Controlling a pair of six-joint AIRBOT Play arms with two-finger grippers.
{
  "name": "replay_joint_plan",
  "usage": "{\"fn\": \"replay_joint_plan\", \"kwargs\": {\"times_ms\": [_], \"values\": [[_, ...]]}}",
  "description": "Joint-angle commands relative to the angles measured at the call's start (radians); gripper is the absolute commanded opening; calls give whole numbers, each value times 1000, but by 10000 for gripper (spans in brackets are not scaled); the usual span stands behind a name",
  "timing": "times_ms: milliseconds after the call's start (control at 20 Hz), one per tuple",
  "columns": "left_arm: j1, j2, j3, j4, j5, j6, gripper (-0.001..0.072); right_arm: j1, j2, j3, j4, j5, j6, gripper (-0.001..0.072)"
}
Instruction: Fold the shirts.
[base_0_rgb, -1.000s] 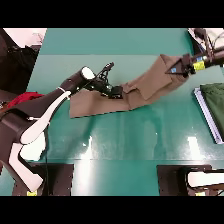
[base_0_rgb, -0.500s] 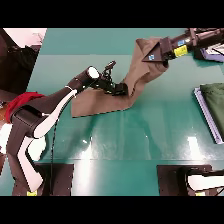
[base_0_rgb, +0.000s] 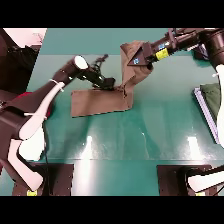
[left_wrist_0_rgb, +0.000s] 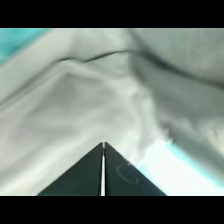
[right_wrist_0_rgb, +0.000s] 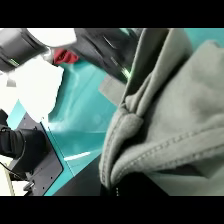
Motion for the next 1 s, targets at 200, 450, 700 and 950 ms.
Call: {"fn": "replay_joint_plan", "kwargs": {"times_ms": [200,450,700,950], "values": [[260,254,3,254,-161,5,27,180,-97,-23,2,-226,-82,21],[404,383,3,265,-167,21,28,394,-293,43,5,-473,-195,391],[437,418,3,267,-210,29,28,438,-303,23,0,-589,-196,512],[437,418,0,252,-236,29,27,202,-111,-229,-188,-315,-182,510]]}}
